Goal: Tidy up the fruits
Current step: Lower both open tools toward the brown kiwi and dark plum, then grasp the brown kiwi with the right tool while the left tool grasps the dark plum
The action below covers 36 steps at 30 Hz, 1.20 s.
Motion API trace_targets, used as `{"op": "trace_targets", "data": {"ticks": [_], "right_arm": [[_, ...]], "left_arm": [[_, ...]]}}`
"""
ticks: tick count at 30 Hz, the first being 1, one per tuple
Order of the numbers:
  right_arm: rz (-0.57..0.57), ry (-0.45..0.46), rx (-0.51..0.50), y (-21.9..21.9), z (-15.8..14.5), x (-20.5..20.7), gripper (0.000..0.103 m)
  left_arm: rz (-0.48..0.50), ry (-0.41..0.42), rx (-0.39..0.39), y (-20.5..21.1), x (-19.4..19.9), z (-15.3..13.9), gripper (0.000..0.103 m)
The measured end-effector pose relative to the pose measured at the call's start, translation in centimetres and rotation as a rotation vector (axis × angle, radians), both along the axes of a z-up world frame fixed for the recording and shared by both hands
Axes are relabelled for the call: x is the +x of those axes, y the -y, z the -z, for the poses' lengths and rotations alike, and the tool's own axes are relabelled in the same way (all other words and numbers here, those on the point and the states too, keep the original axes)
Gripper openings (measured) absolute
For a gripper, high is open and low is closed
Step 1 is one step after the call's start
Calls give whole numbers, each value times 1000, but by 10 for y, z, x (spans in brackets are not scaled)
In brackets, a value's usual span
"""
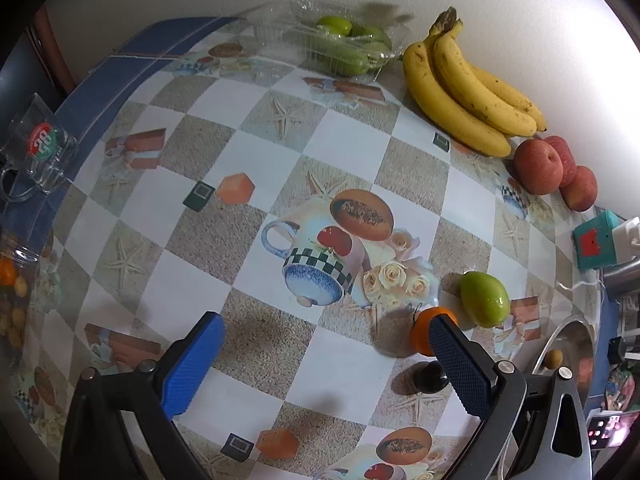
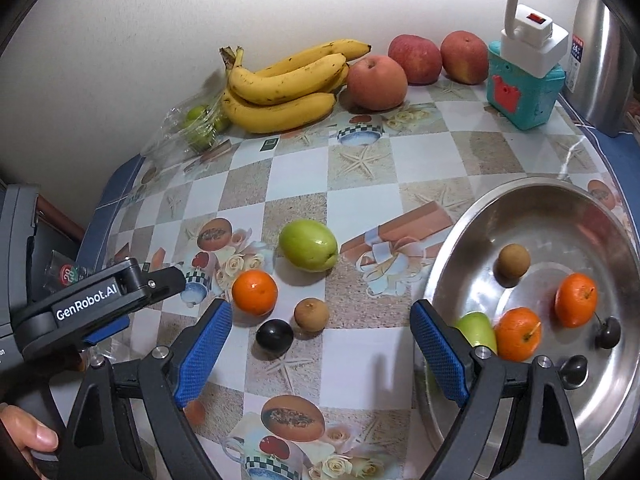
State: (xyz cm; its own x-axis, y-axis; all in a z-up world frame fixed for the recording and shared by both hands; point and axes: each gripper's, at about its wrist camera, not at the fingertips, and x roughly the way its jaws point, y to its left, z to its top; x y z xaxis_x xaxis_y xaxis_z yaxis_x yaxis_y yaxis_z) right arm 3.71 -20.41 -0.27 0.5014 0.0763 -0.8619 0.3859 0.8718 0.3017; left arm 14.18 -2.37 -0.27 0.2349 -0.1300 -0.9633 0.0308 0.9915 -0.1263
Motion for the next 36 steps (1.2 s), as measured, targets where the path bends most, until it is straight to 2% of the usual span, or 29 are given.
{"op": "trace_targets", "data": {"ticks": [2,4,6,10,20,36], "right_arm": [[-2,-5,-6,-1,2,2,84],[2,-17,-6,-1,6,3,74],[9,-29,0,0,10,5,71],[3,-47,5,-3,16,11,58],[-9,-101,11,-8,34,24,46],[-16,-116,40,-12,46,31,27]], "left_arm": [[-2,-12,-1,0,1,4,103],[0,-20,-3,2,1,7,102],[4,-27,-6,3,2,10,102],[8,-43,-13,5,3,15,102],[-1,-68,-33,2,7,23,102],[11,-80,-40,7,9,25,102]]}}
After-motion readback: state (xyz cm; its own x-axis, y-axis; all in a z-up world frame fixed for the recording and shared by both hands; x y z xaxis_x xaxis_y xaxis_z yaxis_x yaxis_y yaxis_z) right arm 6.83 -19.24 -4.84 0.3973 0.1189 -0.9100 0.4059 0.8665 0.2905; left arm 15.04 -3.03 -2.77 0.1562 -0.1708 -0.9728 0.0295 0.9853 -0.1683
